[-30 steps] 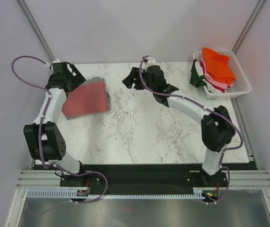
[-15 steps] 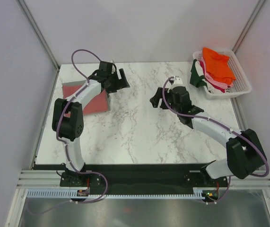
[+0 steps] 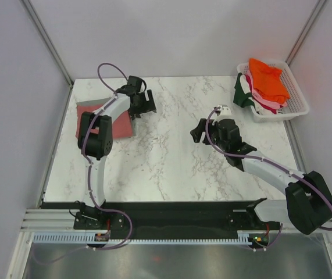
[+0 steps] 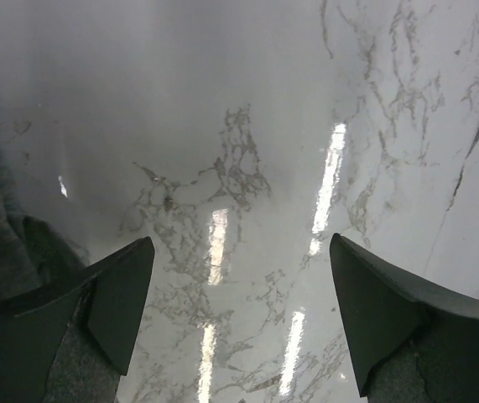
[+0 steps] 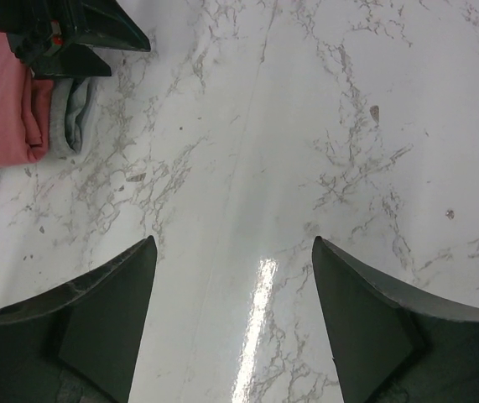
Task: Fold and stack the t-shirts
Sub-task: Neatly place the folded tshirt to the corner, then reset both grippers
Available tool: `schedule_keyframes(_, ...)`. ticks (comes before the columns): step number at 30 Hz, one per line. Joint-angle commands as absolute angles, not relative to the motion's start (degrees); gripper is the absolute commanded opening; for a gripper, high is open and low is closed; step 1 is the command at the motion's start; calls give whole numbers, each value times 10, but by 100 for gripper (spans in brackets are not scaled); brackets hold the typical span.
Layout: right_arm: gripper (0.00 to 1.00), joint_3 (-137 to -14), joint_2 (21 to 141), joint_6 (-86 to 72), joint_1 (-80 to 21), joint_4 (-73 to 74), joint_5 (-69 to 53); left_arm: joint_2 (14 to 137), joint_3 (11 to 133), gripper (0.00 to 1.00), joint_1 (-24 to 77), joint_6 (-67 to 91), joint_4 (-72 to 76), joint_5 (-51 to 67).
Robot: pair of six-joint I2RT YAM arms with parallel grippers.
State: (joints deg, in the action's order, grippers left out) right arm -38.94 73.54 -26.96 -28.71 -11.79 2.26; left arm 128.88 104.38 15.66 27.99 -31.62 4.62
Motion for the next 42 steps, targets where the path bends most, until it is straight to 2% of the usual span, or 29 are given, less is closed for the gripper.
schedule_keyframes(1, 83, -370, 720, -268, -287, -156, 34, 1277, 1028, 92, 136, 256, -335, 25)
schedule_keyframes(11, 84, -342, 693, -266, -287, -163, 75, 1215, 920, 93, 83, 251, -313, 19)
schedule_keyframes(16, 86, -342, 657, -277, -287, -97, 135, 1117, 793, 95, 54, 281, -224, 51)
schedule_keyframes(26, 88, -253, 502, -259, -287, -43, 178, 857, 546, 100, 188, 336, -39, 42)
schedule_keyframes(32, 89, -194, 485, -267, -287, -84, 190, 742, 390, 99, 307, 342, 74, 2)
schedule_keyframes(38, 92, -175, 464, -267, -287, -103, 189, 642, 257, 100, 333, 288, 158, -45)
schedule_keyframes(42, 93, -167, 461, -266, -287, -111, 185, 579, 232, 99, 334, 274, 186, -58)
